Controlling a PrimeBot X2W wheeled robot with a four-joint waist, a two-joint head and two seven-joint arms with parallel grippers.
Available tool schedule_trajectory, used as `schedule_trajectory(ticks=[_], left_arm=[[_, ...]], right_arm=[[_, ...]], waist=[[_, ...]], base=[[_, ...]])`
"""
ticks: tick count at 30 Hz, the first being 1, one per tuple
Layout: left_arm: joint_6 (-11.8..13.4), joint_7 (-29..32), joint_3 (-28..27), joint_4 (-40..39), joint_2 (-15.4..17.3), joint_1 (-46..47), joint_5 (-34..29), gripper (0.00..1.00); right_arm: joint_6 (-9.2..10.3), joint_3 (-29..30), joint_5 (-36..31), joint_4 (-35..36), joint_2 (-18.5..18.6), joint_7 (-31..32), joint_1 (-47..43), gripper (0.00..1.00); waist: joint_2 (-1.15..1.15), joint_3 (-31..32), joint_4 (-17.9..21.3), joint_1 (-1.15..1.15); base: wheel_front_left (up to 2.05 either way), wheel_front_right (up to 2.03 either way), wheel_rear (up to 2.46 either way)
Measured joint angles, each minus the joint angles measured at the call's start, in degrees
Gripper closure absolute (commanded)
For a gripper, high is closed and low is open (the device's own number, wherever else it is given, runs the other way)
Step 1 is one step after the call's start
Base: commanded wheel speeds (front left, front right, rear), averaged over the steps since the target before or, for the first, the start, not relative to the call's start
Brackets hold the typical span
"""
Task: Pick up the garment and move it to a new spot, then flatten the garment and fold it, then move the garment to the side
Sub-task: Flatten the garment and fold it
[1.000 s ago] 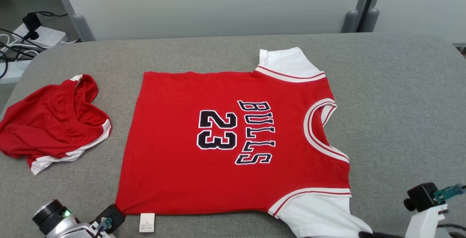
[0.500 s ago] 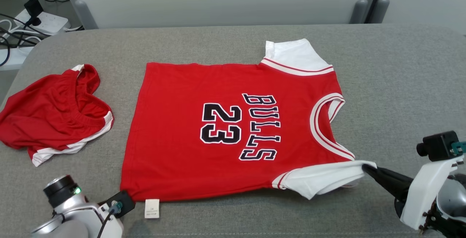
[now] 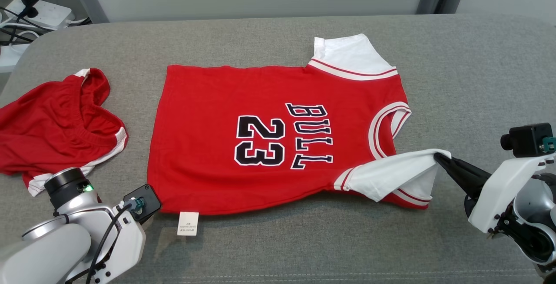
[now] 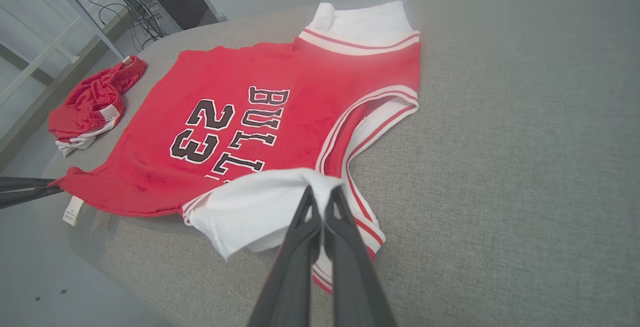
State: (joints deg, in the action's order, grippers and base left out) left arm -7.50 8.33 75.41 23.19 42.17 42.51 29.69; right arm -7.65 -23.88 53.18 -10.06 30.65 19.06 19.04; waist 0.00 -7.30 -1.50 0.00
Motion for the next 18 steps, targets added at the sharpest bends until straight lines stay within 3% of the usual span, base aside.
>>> schedule_trajectory(ticks=[7,18], left_arm=[[0.0,5.3,0.4,-6.7,4.0,2.5,4.4,1.0],[0.0,4.4,0.5,-4.9,3.6,7.5,7.7,1.0]], right_arm=[[0.0,-1.2,0.0,-3.9,-1.5,-2.7,3.9,1.0],[0.0,-4.1,0.1,-9.6,-3.7,-5.3,10.9,1.0]], waist=[[0.0,-1.2,0.8,0.0],[0.0,-4.9,1.3,0.0]], base=[[0.0,0.0,0.0],[0.0,0.0,0.0]])
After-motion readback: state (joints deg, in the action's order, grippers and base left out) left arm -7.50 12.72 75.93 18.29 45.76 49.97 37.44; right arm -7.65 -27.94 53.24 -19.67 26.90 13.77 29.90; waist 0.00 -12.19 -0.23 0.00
